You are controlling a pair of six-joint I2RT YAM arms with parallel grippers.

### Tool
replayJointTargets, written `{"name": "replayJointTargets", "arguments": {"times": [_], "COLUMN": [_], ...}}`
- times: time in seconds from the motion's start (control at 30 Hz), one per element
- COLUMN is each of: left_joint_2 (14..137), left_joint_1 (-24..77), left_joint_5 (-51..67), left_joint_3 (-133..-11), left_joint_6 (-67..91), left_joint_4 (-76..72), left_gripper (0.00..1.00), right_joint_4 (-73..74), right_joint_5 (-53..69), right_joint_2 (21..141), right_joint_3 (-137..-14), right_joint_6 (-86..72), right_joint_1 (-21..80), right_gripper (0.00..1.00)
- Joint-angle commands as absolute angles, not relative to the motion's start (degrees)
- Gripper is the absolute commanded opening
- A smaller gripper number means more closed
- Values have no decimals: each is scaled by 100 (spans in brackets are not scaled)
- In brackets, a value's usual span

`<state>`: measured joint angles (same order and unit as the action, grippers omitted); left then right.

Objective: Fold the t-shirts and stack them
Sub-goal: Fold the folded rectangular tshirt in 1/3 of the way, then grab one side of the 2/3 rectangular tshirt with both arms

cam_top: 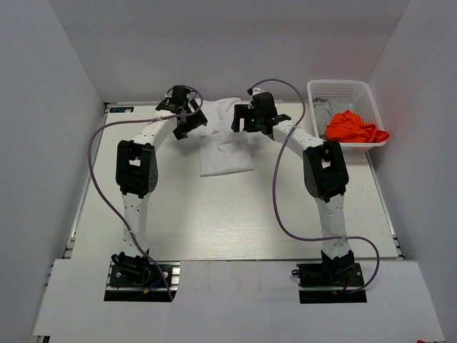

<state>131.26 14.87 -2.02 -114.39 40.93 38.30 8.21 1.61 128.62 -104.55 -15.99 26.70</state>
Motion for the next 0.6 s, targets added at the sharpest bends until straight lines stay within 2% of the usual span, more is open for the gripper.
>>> {"name": "replayJointTargets", "arguments": {"times": [0.0, 0.17, 0.23, 0.3, 0.4, 0.57], "left_joint_2": [12316, 11121, 10917, 10767, 10644, 10775], "left_joint_1": [1450, 1520, 1634, 1635, 1775, 2047], "left_joint_5": [-395, -396, -230, 418, 510, 571], "left_joint_3": [-11103, -9092, -8686, -8038, -7463, -7172], "left_joint_6": [4025, 3772, 3701, 3622, 3621, 3621], "left_joint_4": [3754, 3261, 3208, 3007, 2848, 2838], "left_gripper": [100, 100, 100, 100, 100, 81], "right_joint_4": [343, 96, 123, 97, 167, 447], "right_joint_5": [702, 1186, 1222, 1125, 1064, 1168], "right_joint_2": [12323, 11490, 11130, 10865, 10653, 10845], "right_joint_3": [-10095, -8723, -8386, -7727, -7199, -7128], "right_joint_6": [-1556, -1591, -1670, -1793, -1968, -2083], "right_joint_1": [2628, 2681, 2681, 2672, 2637, 2628], "right_gripper": [90, 90, 90, 90, 90, 90]}}
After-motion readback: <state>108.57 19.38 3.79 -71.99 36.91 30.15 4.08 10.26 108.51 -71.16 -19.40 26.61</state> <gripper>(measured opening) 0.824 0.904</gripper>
